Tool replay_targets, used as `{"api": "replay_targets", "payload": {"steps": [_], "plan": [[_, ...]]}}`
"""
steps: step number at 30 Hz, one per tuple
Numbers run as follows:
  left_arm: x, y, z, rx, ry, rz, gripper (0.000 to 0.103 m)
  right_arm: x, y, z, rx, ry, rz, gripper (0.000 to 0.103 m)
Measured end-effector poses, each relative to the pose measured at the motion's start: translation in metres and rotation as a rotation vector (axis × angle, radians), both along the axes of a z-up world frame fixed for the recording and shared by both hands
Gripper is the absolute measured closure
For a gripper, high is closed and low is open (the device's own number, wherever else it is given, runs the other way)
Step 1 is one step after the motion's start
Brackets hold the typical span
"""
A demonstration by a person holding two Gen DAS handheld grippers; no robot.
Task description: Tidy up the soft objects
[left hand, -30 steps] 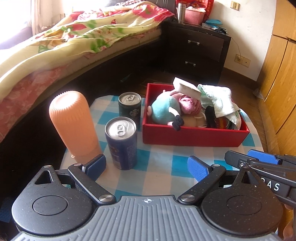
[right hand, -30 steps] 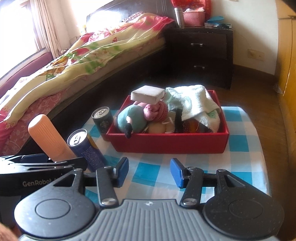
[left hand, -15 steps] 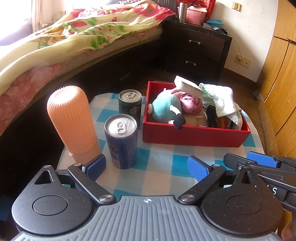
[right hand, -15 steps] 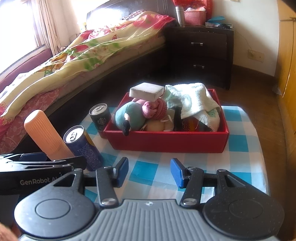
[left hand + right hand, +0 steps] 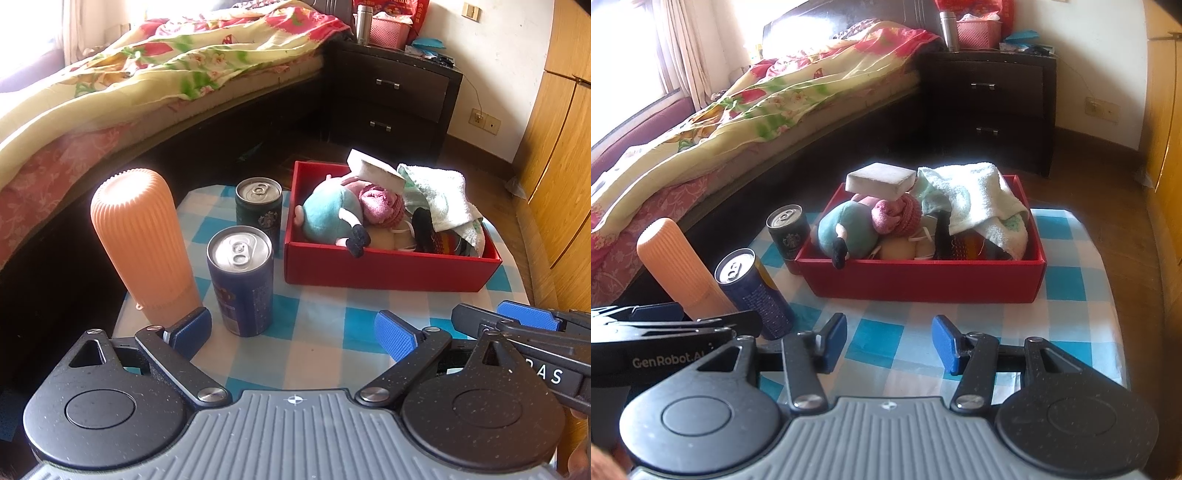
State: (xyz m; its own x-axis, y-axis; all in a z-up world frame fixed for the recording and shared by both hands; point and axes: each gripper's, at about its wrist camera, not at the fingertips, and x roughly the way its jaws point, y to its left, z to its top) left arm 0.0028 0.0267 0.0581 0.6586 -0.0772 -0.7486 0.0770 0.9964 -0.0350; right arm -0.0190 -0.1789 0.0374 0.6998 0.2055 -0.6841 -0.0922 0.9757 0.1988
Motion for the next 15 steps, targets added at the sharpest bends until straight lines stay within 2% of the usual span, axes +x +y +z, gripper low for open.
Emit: {"api": "replay_targets", "payload": {"steps": [15], "plan": [[-0.0051, -0.0038, 0.0012, 0.023, -0.024, -0.012, 0.011, -0.0042, -0.002, 0.0033, -0.011, -0.023, -0.007, 0.07]]}}
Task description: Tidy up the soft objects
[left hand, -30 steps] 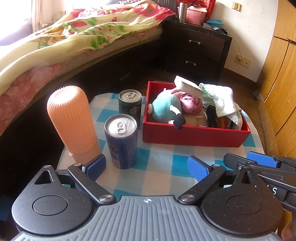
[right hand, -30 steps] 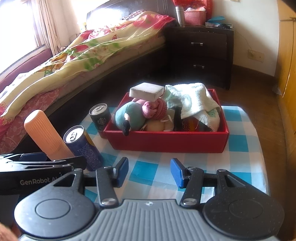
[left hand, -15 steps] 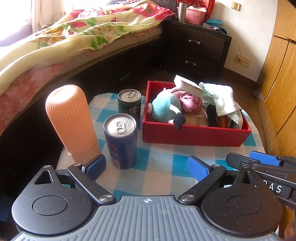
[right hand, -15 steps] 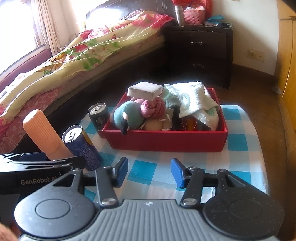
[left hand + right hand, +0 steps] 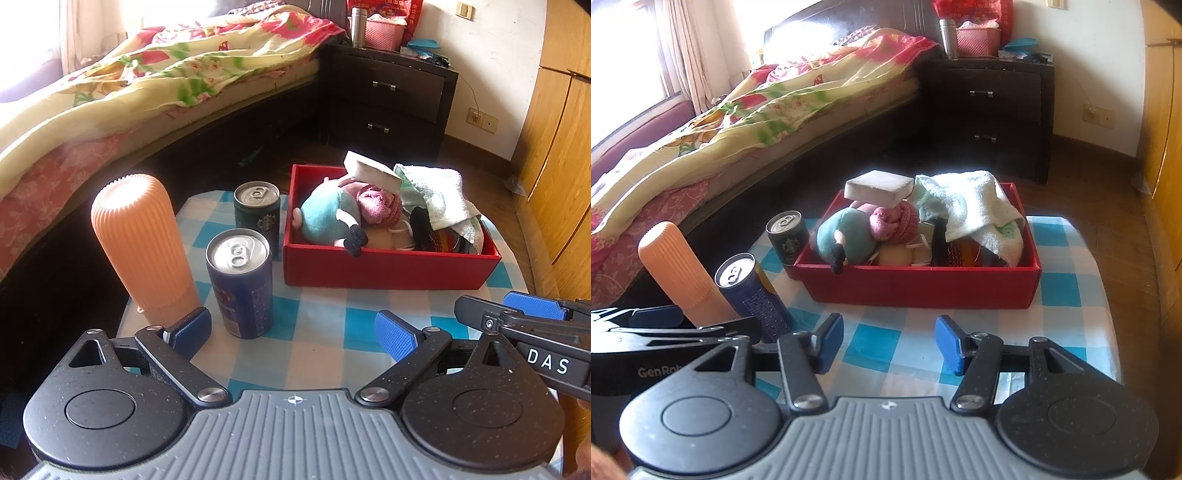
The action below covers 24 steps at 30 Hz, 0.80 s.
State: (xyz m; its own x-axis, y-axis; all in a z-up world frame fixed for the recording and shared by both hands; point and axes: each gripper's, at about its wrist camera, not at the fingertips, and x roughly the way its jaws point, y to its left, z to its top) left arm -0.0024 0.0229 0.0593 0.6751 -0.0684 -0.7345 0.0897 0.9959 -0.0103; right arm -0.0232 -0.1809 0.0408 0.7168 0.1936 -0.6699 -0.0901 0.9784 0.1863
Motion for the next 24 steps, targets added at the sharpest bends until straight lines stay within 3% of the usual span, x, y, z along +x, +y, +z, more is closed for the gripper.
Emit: {"api": "replay_targets", "payload": {"steps": [24], "plan": [[-0.004, -0.002, 0.004, 0.036, -0.054, 0.021, 0.009, -0.01, 0.004, 0.009, -0.004, -0.069, -0.004, 0.069]]}}
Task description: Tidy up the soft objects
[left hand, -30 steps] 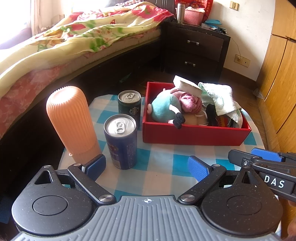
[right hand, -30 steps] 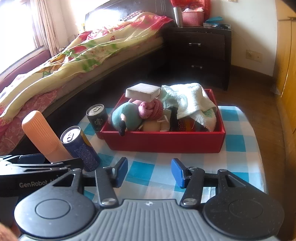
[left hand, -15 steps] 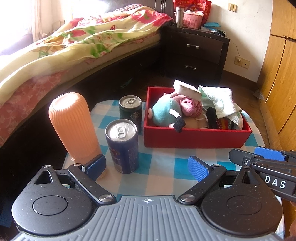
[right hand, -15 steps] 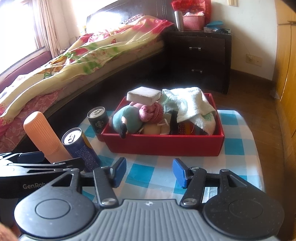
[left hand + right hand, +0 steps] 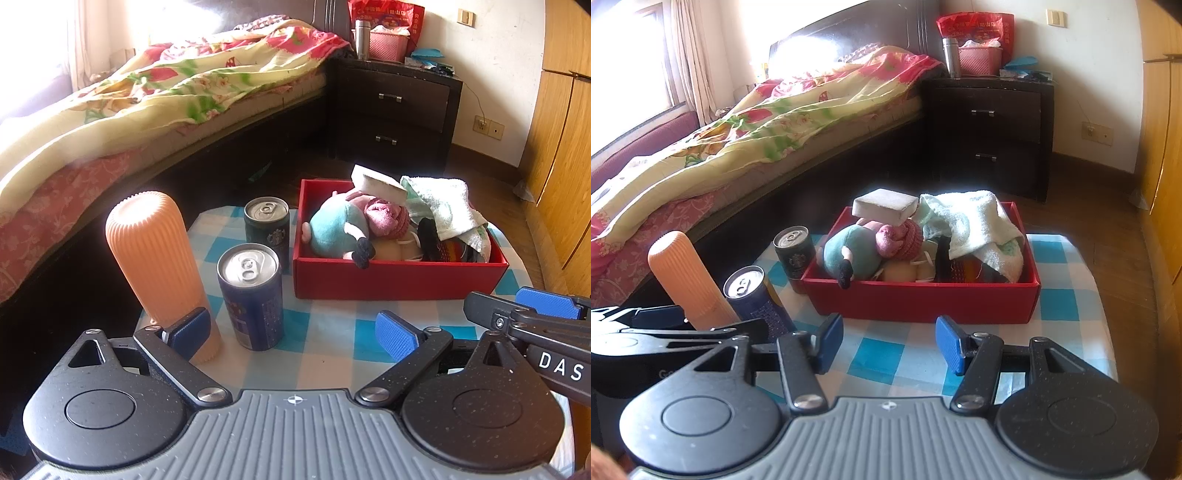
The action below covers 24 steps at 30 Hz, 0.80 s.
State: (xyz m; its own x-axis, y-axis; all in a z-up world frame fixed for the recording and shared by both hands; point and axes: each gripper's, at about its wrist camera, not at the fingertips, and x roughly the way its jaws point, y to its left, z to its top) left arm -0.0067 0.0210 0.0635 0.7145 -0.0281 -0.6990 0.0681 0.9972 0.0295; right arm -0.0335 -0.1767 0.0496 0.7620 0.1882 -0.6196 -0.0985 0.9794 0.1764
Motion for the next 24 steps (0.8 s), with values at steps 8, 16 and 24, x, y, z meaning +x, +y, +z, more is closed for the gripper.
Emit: {"api": "replay_targets", "payload": {"steps": [8, 16, 24], "plan": [[-0.0004, 0.0007, 0.0008, 0.009, -0.008, 0.009, 0.007, -0.0015, -0.0007, -0.0005, 0.006, -0.006, 0.0, 0.069], [-0.0012, -0.0001, 0.0008, 0.016, -0.012, 0.01, 0.007, -0.0025, -0.0005, 0.0, 0.002, -0.007, -0.001, 0.069], [0.0, 0.0003, 0.0027, 0.003, -0.013, 0.008, 0.006, -0.0035, -0.0018, 0.0005, 0.012, -0.02, -0.008, 0.069]]}}
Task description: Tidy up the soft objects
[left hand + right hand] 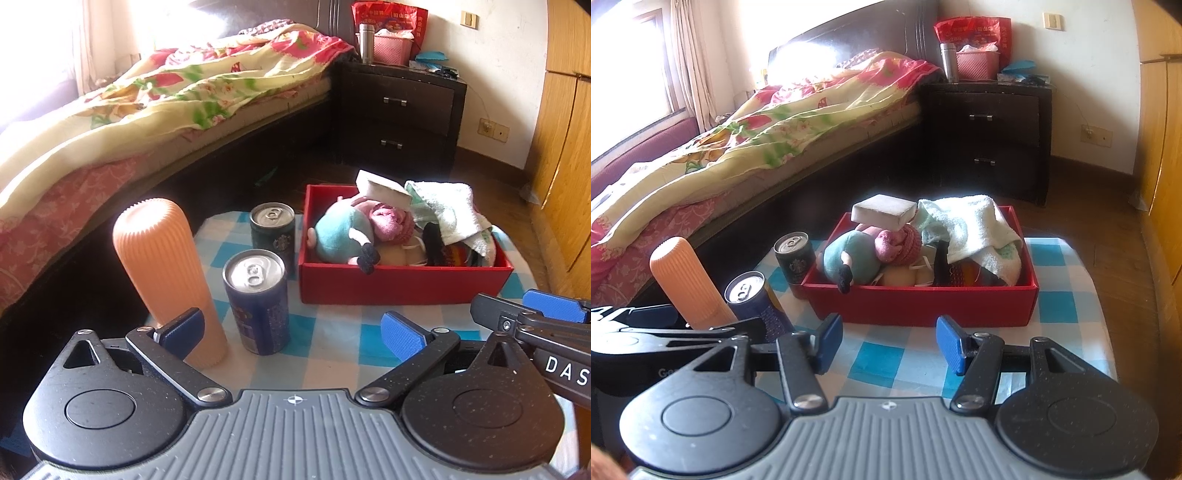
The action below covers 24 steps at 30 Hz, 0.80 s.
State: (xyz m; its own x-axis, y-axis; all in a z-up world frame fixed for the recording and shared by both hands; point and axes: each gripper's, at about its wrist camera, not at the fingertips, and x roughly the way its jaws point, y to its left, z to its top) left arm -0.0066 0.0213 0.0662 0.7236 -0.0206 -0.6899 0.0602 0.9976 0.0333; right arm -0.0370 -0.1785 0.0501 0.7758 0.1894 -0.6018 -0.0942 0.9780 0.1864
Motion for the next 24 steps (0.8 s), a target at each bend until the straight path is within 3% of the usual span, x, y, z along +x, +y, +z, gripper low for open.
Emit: {"api": "replay_targets", "payload": {"steps": [4, 10, 16, 18, 24], "plan": [[-0.001, 0.004, 0.002, -0.046, -0.009, -0.007, 0.006, -0.001, -0.004, 0.003, 0.022, -0.017, -0.002, 0.069], [-0.005, -0.001, 0.007, -0.005, -0.06, -0.011, 0.006, -0.003, -0.004, 0.005, 0.035, -0.036, 0.0, 0.069], [0.0, 0.001, 0.014, -0.022, -0.023, -0.059, 0.008, -0.007, -0.008, 0.009, 0.055, -0.055, -0.001, 0.069], [-0.005, 0.002, 0.017, -0.028, -0.051, -0.079, 0.011, -0.009, -0.009, 0.011, 0.071, -0.064, 0.007, 0.069], [-0.004, 0.011, 0.023, -0.132, -0.042, -0.141, 0.016, -0.015, -0.009, 0.02, 0.097, -0.098, 0.021, 0.069]]}}
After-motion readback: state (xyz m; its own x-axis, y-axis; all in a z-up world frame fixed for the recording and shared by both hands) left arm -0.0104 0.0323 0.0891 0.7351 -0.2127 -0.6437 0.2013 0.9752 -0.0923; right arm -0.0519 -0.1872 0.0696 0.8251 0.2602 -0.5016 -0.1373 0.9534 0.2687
